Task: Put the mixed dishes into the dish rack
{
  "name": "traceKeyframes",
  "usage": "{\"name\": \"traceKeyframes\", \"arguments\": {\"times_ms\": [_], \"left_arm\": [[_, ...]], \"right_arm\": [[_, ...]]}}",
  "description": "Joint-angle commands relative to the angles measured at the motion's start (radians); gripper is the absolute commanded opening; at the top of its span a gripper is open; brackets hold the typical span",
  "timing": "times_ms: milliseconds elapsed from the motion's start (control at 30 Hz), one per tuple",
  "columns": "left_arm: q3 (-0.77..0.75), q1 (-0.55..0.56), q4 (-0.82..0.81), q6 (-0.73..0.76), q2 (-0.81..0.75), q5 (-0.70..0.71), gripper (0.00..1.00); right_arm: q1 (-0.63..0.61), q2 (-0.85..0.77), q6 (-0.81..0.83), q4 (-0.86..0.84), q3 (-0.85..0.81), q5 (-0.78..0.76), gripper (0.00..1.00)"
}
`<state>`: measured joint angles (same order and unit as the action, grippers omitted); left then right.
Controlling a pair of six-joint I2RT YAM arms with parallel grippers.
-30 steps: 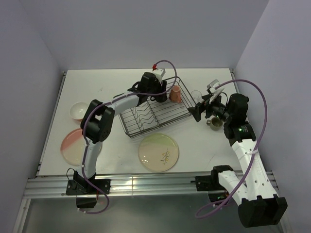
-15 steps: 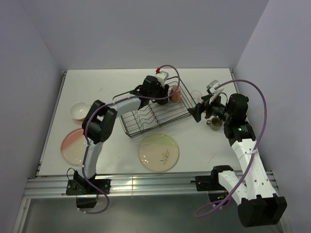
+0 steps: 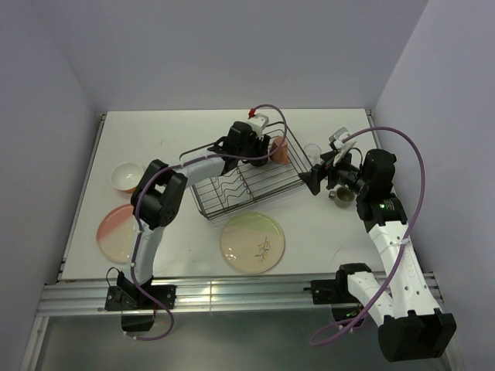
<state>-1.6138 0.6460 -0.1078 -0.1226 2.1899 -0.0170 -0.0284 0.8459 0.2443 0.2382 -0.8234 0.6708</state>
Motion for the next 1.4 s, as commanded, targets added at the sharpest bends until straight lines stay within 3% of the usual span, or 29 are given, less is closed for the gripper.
{"name": "traceKeyframes", "arguments": {"times_ms": [0,167,200,267,933,1367], "left_arm": [[0.006,0.012,-0.052,0.011,-0.005,0.015,0.71],[0.029,0.017,-0.055,0.014,-0.025,0.049,0.8],[0.032,0.015,-0.055,0.012,-0.028,0.054,0.94],[0.045,0.018,-0.059,0.012,-0.038,0.055,0.97],[0.086,0.021,-0.095,-0.011,-0.076,0.029,0.88],[0.075,0.017,-0.049,-0.071,-0.085,-0.003,0.95]], "right_arm": [[0.008,-0.018,0.006,-0.007,0.004,0.007,0.99],[0.01,-0.015,0.007,-0.005,0.003,0.007,0.99],[0.01,-0.015,0.009,-0.007,0.003,0.009,0.99],[0.01,-0.013,0.007,-0.005,0.001,0.009,0.99],[0.012,-0.018,0.007,0.0,0.006,0.013,0.99],[0.012,-0.014,0.01,0.0,0.001,0.015,0.99]]}}
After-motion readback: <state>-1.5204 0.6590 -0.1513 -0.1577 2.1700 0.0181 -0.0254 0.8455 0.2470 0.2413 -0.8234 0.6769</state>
